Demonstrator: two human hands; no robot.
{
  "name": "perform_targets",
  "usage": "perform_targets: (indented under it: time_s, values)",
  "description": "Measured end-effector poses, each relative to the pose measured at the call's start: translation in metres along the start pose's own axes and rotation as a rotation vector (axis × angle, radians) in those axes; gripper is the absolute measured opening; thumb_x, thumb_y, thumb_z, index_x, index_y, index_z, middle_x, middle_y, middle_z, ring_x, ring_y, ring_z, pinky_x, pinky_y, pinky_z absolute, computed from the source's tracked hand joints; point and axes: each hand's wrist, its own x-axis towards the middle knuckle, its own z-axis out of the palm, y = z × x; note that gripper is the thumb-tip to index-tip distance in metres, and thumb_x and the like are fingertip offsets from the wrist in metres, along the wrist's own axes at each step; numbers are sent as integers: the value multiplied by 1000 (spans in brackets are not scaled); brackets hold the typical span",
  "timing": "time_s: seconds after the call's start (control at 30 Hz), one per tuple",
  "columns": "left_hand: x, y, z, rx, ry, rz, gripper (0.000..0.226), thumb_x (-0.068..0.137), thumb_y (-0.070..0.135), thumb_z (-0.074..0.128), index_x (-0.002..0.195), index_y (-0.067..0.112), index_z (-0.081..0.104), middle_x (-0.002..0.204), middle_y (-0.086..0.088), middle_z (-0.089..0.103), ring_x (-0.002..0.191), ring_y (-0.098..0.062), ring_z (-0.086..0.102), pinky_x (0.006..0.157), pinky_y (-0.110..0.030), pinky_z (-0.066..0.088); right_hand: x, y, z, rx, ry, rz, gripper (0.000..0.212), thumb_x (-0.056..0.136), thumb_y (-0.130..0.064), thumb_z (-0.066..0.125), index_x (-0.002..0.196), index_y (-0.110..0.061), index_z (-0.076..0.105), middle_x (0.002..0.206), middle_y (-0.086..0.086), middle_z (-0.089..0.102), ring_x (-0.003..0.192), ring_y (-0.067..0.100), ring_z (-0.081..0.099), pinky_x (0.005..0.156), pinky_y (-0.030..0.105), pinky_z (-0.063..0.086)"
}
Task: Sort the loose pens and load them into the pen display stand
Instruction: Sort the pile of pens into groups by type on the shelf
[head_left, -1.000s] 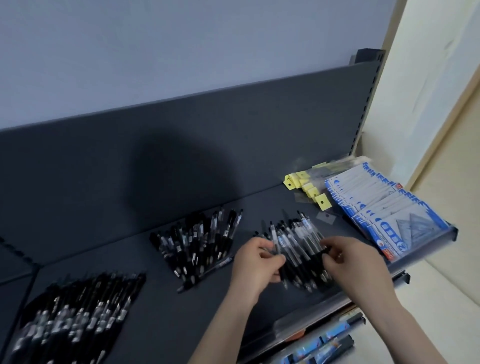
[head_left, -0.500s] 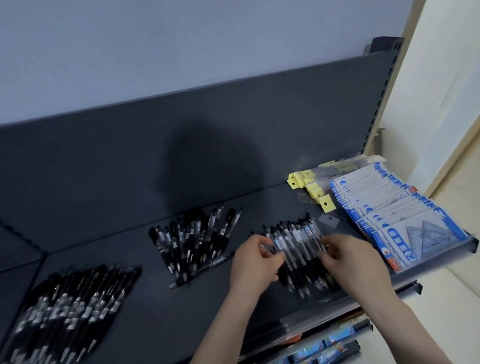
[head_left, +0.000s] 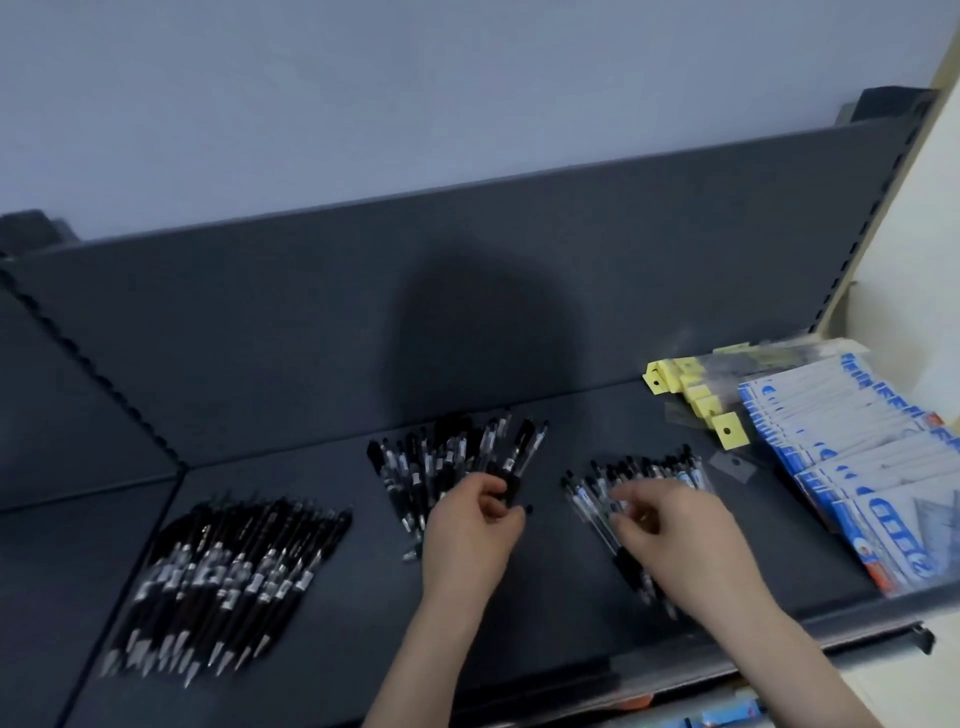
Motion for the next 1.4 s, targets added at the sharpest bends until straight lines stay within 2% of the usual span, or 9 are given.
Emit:
perform_targets:
  time_s: [0.17,0.27,0.43,0.57,0.7,0.87,1.17,1.27,1.4]
  values:
    - [10,-19,-40,120,159,14,21,81,17,70,100,25,63,78,11,62,70,-3,58,61,-16,42,14,-25,25,32,-91,-88,26,85,-26,64,111,-26,68,90,-11,67,83,6,61,75,17,45]
    - [14,-30,-56,156,224,0,21,80,15,71,98,23,65,76,12,60,67,-3,57,63,-19,42,30,-36,42,17,-136,-86,24,85,-25,63,108,-25,69,97,-8,71,91,11,64,79,23,49]
    - [20,-46,-82,210,314,-40,20,78,15,71,97,20,66,76,9,63,73,-14,61,69,-25,44,62,-52,65,-133,-168,-37,15,83,-20,56,89,-18,69,89,3,69,86,25,64,68,30,49]
    - [22,-59,-100,230,336,-67,20,80,16,70,99,19,66,77,8,63,76,-16,61,70,-26,45,82,-67,72,-234,-175,57,18,87,-19,53,72,-10,51,78,7,56,81,30,60,61,28,42]
    - [24,-67,-108,229,308,-66,20,82,21,70,101,20,65,79,9,64,78,-15,61,71,-27,47,95,-80,75,-277,-211,149,12,88,-18,55,79,-12,48,88,6,55,79,26,50,63,28,42]
    - [25,-73,-106,219,235,-32,20,83,23,68,103,22,64,81,11,61,74,-9,58,68,-22,43,104,-91,83,-262,-239,206,9,83,-14,59,79,-11,51,80,3,52,75,24,50,61,27,43]
    - [32,-44,-79,174,51,145,15,82,22,67,97,24,67,80,11,63,73,-7,58,71,-22,50,86,-82,79,-46,-22,118,6,73,-19,63,78,-19,61,70,-1,62,69,22,57,56,27,39]
    - [43,-23,-66,259,28,218,12,85,23,64,96,22,67,82,10,64,76,-8,58,66,-18,44,67,-81,71,-43,23,56,8,72,-17,63,80,-18,60,65,-3,57,65,21,53,55,27,36]
    - [59,-12,-51,488,-32,180,14,85,23,61,94,14,67,97,-3,68,93,-19,63,72,-30,49,42,-71,68,6,38,44,21,71,-14,64,91,-18,67,63,-3,59,62,15,56,57,26,39]
